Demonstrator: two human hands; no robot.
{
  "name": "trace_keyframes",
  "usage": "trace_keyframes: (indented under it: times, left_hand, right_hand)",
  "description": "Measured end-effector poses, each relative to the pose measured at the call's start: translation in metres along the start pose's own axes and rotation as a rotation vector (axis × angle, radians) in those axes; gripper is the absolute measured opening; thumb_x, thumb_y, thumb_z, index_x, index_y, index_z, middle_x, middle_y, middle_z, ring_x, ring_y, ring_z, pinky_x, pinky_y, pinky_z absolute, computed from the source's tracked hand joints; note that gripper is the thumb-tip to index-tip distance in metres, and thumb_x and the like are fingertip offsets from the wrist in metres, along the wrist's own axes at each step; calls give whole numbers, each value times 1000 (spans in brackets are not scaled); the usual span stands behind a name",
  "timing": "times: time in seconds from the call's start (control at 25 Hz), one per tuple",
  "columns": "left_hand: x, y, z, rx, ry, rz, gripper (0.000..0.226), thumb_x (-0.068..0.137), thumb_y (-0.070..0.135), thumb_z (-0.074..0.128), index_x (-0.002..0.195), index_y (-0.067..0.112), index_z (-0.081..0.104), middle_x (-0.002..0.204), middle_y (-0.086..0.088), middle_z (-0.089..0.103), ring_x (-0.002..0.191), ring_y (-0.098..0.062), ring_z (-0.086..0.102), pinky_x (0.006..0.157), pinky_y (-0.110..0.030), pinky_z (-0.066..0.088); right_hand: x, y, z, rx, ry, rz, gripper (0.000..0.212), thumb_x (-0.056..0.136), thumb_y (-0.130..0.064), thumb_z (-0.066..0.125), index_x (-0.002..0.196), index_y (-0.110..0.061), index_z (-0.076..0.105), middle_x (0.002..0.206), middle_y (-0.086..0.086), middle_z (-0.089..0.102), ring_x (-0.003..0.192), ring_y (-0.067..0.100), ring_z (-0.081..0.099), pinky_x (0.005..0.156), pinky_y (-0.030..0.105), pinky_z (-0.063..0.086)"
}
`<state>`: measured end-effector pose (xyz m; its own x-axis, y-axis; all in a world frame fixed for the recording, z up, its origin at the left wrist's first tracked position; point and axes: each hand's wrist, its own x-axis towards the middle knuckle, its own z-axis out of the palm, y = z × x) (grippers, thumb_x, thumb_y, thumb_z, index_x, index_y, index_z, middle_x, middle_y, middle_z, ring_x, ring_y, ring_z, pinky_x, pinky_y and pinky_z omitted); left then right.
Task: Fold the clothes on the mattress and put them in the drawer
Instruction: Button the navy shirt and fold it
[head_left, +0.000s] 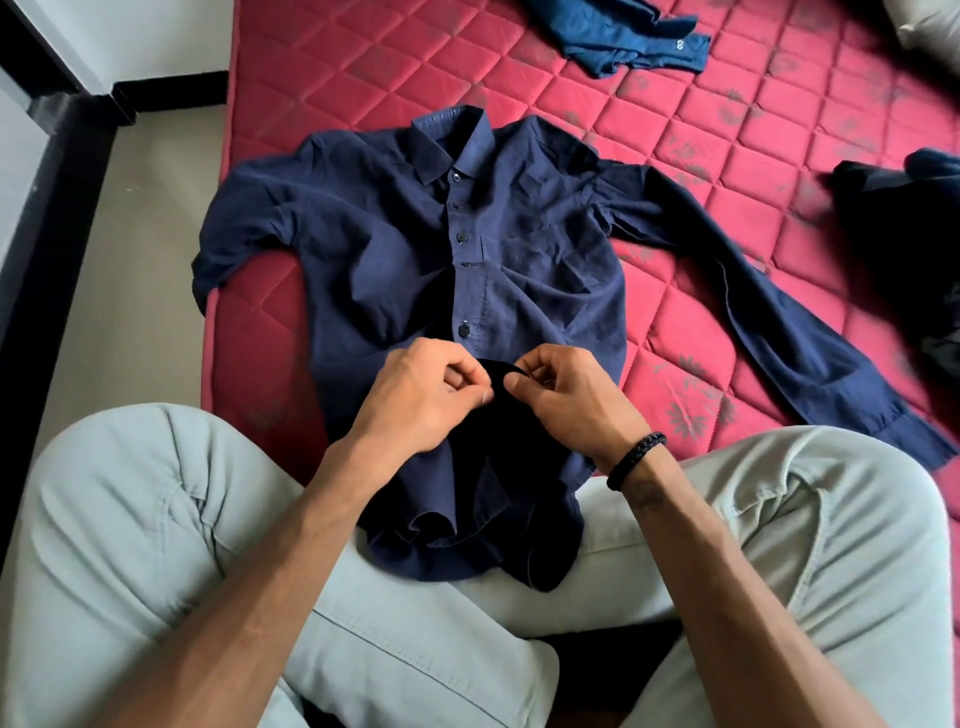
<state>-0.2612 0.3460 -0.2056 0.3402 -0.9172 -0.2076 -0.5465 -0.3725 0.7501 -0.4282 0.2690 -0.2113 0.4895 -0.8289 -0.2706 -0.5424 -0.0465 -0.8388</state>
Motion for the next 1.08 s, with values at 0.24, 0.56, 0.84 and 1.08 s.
trace_keyframes:
  times: [0.24, 0.56, 0.84, 1.08]
  left_hand:
    - [2, -2, 3, -306, -43, -154, 14, 81, 15, 86, 87, 26, 81, 78, 1, 78, 81, -18, 77, 88, -44, 62]
    - [-3, 6, 2, -177, 57, -75, 14, 81, 15, 85, 89, 26, 80, 78, 8, 77, 74, 0, 73, 76, -15, 59]
    - [-4, 6, 3, -165, 103, -129, 15, 74, 25, 89, 79, 34, 79, 72, 19, 75, 74, 8, 70, 80, -24, 59]
    - [-4, 5, 4, -239, 129, -173, 13, 75, 23, 86, 79, 29, 75, 70, 11, 75, 65, -1, 70, 63, -26, 52]
  right_hand:
    - [-1, -2, 7, 61, 57, 22, 8, 91, -15, 74, 87, -11, 68, 67, 3, 69, 54, 8, 57, 53, 26, 48]
    - [-2, -2, 9, 3, 109, -15, 17, 84, -15, 81, 77, -20, 66, 66, -5, 65, 52, 2, 52, 52, 17, 44]
    - [-2, -1, 8, -40, 94, -56, 7, 82, -16, 80, 80, -20, 75, 72, -2, 74, 63, 8, 67, 60, 19, 50]
    - [-7, -7, 12, -107, 153, -100, 7, 84, -17, 78, 89, -21, 80, 66, -13, 69, 60, -3, 63, 60, 9, 44]
